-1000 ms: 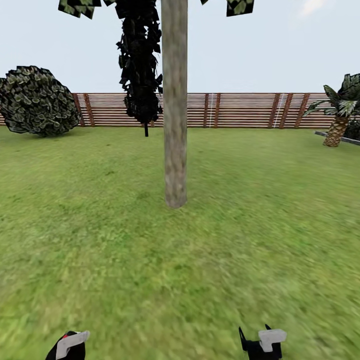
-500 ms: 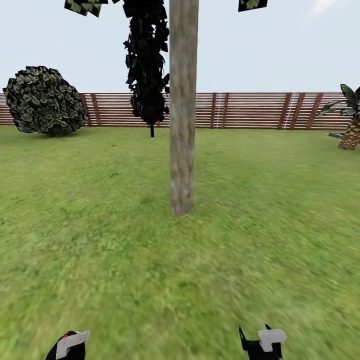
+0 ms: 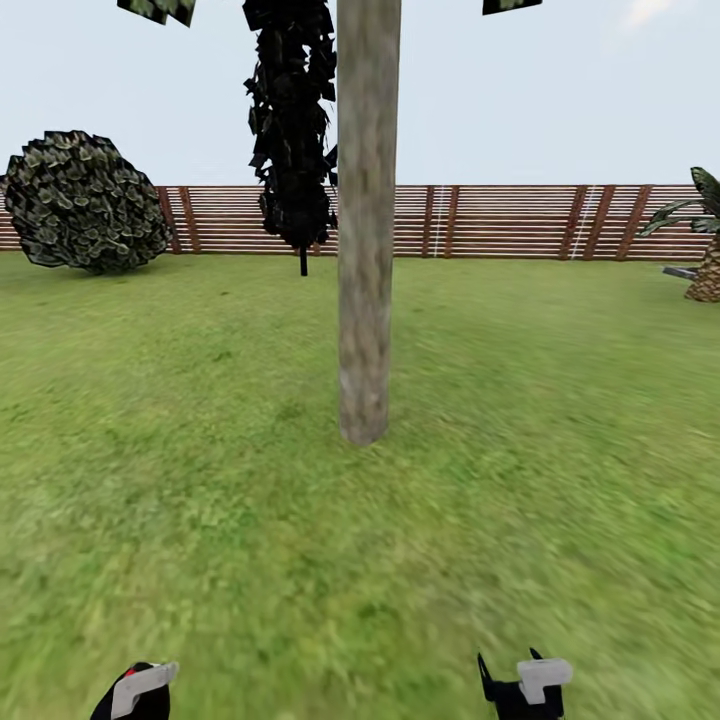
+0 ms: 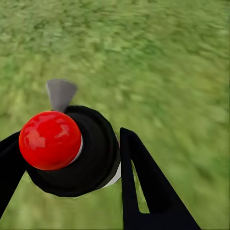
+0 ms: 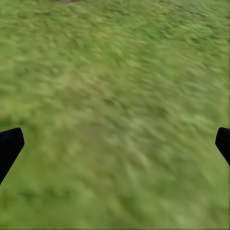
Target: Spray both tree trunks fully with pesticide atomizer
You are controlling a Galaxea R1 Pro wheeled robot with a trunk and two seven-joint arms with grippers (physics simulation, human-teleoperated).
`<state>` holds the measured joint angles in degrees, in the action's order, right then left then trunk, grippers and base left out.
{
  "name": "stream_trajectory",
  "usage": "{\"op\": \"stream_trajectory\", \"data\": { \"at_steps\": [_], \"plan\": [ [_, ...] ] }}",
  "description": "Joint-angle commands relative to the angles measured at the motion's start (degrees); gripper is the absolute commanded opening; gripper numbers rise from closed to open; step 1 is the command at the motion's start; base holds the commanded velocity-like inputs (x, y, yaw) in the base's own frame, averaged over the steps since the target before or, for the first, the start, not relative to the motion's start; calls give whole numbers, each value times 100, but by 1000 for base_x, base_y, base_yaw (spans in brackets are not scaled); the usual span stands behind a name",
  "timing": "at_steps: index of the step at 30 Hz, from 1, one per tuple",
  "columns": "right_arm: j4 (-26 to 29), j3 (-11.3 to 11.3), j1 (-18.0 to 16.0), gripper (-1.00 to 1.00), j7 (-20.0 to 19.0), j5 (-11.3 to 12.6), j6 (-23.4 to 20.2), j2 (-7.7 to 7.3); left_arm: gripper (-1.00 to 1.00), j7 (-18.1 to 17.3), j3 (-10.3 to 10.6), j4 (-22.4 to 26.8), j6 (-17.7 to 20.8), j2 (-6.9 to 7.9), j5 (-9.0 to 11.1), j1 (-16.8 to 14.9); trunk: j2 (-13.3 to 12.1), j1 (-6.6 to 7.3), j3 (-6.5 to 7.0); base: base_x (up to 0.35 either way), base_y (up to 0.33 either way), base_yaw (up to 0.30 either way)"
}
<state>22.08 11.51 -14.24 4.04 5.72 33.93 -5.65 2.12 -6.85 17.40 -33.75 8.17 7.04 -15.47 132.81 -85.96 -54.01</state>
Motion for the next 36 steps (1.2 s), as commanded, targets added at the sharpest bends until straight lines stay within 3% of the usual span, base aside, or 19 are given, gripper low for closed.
{"op": "stream_trajectory", "data": {
  "at_steps": [1, 32, 35, 36],
  "plan": [
    [0, 0, 0, 100, 0, 0, 0, -1, -100, -1, -1, 1, 0, 0, 0, 0, 0, 0, 0, 340, 0, 0],
    [39, 4, 0, 100, -15, -24, -7, -9, -100, -17, -7, 6, 8, 42, -8, 0, 0, 0, 0, 335, 0, 0],
    [138, -7, 0, 100, -17, -20, -9, -35, -100, -47, 35, 25, 30, 39, -62, -16, 0, 0, 0, 35, 0, 0],
    [423, -8, -10, 100, -22, -25, -21, -52, -100, -64, 65, 28, 56, 66, -122, -55, 0, 0, 0, 6, 0, 0]
  ]
}}
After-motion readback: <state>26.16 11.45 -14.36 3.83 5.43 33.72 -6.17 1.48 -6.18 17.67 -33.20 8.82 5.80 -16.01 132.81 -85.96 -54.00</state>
